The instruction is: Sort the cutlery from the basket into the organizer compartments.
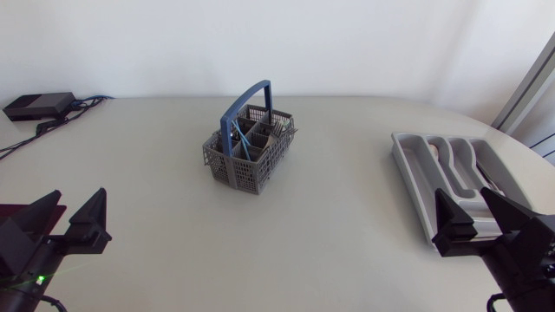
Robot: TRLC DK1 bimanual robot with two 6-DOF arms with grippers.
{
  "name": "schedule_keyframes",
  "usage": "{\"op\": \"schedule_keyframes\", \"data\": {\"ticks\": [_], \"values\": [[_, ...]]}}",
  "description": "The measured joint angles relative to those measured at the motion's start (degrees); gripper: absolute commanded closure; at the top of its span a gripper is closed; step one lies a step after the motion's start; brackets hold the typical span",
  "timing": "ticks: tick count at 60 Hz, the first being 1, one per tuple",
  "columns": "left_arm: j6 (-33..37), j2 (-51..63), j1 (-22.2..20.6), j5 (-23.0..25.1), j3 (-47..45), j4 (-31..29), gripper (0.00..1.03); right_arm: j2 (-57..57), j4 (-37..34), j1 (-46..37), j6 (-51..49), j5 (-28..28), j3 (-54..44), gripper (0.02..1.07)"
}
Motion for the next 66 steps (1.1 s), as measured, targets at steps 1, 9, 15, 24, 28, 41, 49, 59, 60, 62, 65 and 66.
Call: {"op": "schedule_keyframes", "data": {"ticks": [1,9,15,24,28,41,49,59,60,62,65,66], "values": [[0.0,0.0,0.0,0.0,0.0,0.0,0.04,0.0,0.0,0.0,0.0,0.0,0.0,0.06],[0.0,0.0,0.0,0.0,0.0,0.0,0.04,0.0,0.0,0.0,0.0,0.0,0.0,0.06],[0.0,0.0,0.0,0.0,0.0,0.0,0.04,0.0,0.0,0.0,-0.2,0.0,0.0,0.06],[0.0,0.0,0.0,0.0,0.0,0.4,0.04,0.0,0.0,0.0,-0.2,0.0,0.0,0.06],[0.0,0.0,0.0,0.0,0.0,0.5,0.04,0.0,0.0,0.0,-0.4,0.4,0.0,0.06],[0.0,1.2,0.0,0.0,2.4,0.5,0.05,0.4,0.1,0.4,-0.9,0.4,0.0,0.06],[0.0,9.3,0.0,0.0,8.3,1.4,0.06,4.9,1.4,0.6,-0.9,0.4,0.8,0.07],[0.0,20.9,-3.2,0.0,15.5,1.1,0.09,13.6,4.6,0.8,-0.8,0.5,5.0,0.07],[0.0,22.0,-3.8,0.0,16.2,0.7,0.10,14.4,4.8,0.9,-0.8,0.5,5.5,0.07],[0.0,24.5,-4.9,0.0,17.8,0.0,0.11,16.1,5.0,1.3,-0.8,0.4,6.6,0.07],[-0.1,28.2,-6.3,0.0,20.1,-0.9,0.12,19.2,5.2,2.2,-0.8,0.4,8.4,0.07],[-0.4,29.7,-6.8,-0.1,21.1,-1.3,0.12,20.3,5.2,2.6,-0.8,0.5,9.0,0.07]]}}
